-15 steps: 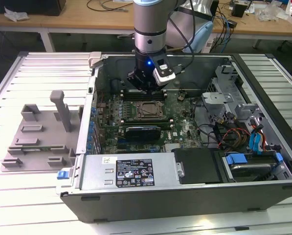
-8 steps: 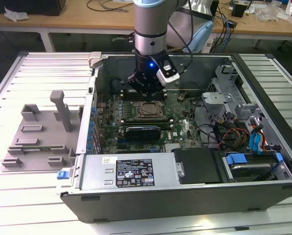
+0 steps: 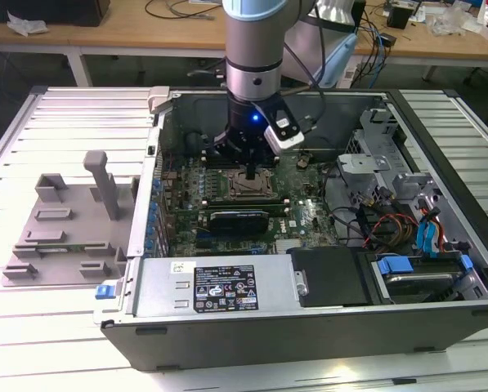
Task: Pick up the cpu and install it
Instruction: 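Install the first cpu locking lever, then install the second cpu locking lever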
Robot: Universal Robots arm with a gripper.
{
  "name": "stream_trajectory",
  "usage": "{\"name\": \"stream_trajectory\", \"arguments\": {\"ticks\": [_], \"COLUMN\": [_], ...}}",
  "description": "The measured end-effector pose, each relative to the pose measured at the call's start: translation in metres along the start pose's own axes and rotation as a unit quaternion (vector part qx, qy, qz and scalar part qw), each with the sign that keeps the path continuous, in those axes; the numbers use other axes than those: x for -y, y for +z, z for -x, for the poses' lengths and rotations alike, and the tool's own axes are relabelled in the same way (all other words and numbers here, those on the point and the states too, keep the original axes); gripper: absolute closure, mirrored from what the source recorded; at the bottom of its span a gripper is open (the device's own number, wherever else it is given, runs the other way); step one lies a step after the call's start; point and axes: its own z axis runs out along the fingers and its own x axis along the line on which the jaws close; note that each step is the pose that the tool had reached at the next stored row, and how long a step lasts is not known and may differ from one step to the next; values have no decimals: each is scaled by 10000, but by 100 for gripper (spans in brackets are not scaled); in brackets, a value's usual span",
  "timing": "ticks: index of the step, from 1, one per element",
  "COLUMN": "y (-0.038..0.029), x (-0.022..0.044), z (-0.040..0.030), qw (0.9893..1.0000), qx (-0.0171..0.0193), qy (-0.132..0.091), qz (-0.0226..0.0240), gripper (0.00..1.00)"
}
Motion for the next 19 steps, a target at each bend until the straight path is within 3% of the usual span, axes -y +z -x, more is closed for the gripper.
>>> {"name": "stream_trajectory", "arguments": {"ticks": [2, 6, 19], "y": [-16, -125, -141], "x": [3, 4, 4], "z": [8, 13, 14], "qw": [10000, 10000, 10000], "qx": [-2, -2, -1], "qy": [1, 0, 0], "qz": [-1, -1, -1], "gripper": [89, 89, 89]}}
